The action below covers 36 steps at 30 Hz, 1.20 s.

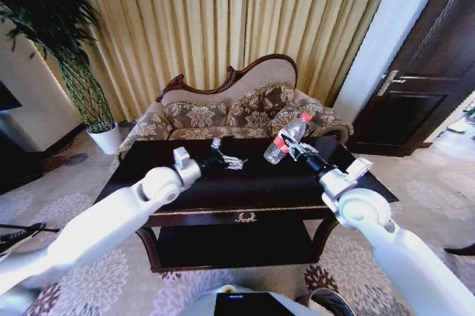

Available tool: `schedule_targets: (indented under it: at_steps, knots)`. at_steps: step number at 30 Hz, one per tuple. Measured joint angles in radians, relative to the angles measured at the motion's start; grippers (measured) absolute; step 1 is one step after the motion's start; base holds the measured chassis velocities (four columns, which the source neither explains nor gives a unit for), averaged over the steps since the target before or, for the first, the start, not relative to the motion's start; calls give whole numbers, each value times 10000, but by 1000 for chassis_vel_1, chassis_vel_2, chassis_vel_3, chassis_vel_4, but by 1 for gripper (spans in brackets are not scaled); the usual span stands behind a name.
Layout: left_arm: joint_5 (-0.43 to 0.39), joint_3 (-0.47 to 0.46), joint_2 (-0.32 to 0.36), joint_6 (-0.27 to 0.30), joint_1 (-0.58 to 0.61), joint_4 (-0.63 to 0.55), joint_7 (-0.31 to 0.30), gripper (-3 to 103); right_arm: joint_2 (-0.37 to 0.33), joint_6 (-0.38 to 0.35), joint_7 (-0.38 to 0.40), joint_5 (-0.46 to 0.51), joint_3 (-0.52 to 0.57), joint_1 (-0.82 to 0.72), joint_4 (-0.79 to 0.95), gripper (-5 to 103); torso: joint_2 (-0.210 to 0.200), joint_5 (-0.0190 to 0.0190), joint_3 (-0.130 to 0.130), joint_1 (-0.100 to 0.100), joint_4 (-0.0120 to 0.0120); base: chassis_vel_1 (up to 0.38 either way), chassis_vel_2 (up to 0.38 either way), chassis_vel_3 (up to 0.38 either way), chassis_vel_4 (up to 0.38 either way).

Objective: Move to the front of the table and place the trash on the table into the trash bin.

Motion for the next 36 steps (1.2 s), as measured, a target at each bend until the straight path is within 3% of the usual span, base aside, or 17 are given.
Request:
schedule_targets:
  at_steps: [2,12,17,21,26,31,36]
  knots:
    - [-77,-1081,-4,104,740,-224,-319,100,51,22,-1,-123,-20,190,-126,25,0,-2,0,0,-2,0,0,0,0]
    - [219,-2690,344,467,1936,-800,-1930,100,71,104,-10,-427,60,547,-395,25,0,0,0,0,-3,0,0,0,0]
    - [663,-4705,-185,756,3075,-424,-3005,100,307,276,-13,-759,662,254,-717,25,-2,-2,0,0,-3,0,0,0,0]
    - [683,-5813,-691,1180,3609,-260,-3437,100,464,464,-12,-1261,829,250,-1106,25,-1,1,0,0,-6,0,0,0,0]
    - [562,-6940,-873,1564,4498,-320,-3267,100,291,463,-15,-1631,905,279,-1346,25,-2,-1,1,1,-2,0,0,0,0]
    - [-87,-8184,-558,1887,5526,-859,-2701,100,-287,409,-17,-2092,933,235,-1644,25,-1,3,0,0,-2,0,0,0,0]
    - [-189,-8485,-330,1885,5844,-1042,-2419,100,-722,416,-16,-2262,826,210,-1986,25,-1,4,0,0,-2,0,0,0,0]
